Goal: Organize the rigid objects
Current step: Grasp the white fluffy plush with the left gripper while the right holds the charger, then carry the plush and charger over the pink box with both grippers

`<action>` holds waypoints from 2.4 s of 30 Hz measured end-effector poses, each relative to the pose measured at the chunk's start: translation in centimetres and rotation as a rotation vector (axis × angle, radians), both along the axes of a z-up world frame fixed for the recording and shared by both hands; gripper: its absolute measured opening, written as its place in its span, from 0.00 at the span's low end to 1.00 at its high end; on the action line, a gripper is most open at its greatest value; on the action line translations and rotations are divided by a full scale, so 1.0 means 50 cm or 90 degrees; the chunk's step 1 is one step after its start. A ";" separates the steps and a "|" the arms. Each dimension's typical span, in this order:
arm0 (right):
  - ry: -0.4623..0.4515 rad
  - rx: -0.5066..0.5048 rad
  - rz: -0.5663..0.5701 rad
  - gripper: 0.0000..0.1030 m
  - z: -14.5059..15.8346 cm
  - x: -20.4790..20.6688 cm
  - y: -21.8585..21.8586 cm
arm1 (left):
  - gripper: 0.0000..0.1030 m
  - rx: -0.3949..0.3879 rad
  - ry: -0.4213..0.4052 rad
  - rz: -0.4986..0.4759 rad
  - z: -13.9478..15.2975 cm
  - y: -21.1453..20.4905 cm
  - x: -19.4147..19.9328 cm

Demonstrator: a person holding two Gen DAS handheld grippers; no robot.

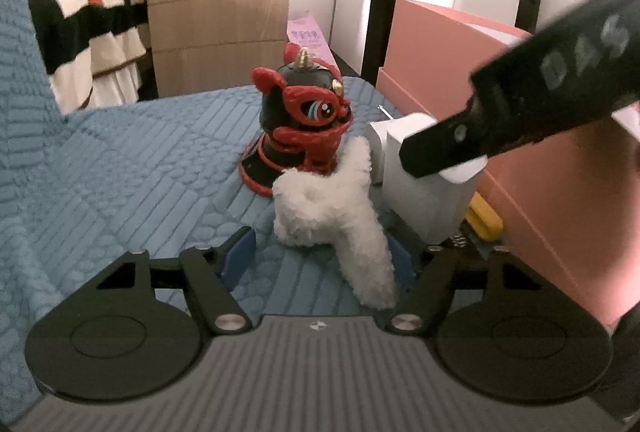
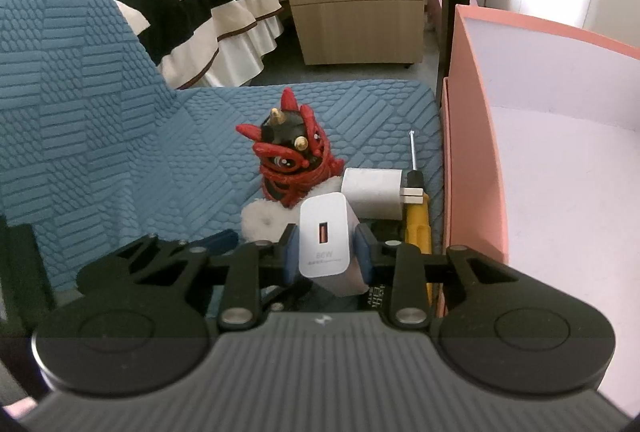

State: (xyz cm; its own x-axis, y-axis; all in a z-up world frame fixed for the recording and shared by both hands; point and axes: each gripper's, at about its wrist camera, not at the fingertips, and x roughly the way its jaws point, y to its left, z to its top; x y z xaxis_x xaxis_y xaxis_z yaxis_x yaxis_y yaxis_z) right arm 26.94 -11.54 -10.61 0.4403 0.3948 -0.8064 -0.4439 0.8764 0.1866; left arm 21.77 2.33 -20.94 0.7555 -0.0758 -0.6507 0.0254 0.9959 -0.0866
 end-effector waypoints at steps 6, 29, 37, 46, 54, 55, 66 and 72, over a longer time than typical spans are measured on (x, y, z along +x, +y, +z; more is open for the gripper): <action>-0.012 0.010 0.005 0.32 0.007 -0.003 -0.009 | 0.52 0.007 0.006 0.011 0.000 -0.002 0.017; -0.033 0.022 0.032 0.32 -0.013 -0.075 0.022 | 0.17 -0.136 0.068 0.195 0.054 0.130 -0.113; -0.032 0.026 0.043 0.32 -0.015 -0.107 0.026 | 0.18 -0.142 0.095 0.216 0.056 0.139 -0.154; 0.012 0.004 0.009 0.32 -0.045 -0.089 0.012 | 0.52 -0.151 0.125 0.218 0.039 0.141 -0.138; 0.014 -0.012 0.013 0.32 -0.063 -0.083 0.020 | 0.67 -0.139 0.109 0.222 0.042 0.154 -0.127; 0.015 -0.012 0.013 0.31 -0.065 -0.082 0.021 | 0.67 -0.136 0.109 0.216 0.042 0.155 -0.125; 0.003 -0.021 0.018 0.31 -0.071 -0.083 0.027 | 0.59 -0.055 0.093 0.179 0.041 0.137 -0.096; -0.014 -0.029 0.022 0.31 -0.064 -0.089 0.030 | 0.54 -0.069 0.081 0.194 0.056 0.141 -0.100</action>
State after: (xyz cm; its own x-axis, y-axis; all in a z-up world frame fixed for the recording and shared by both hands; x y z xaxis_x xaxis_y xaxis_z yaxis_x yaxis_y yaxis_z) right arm 22.47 -10.06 -13.84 0.4442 0.3736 -0.8143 -0.4776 0.8677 0.1375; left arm 16.75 9.36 -18.13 0.6669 0.0669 -0.7421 -0.2893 0.9411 -0.1752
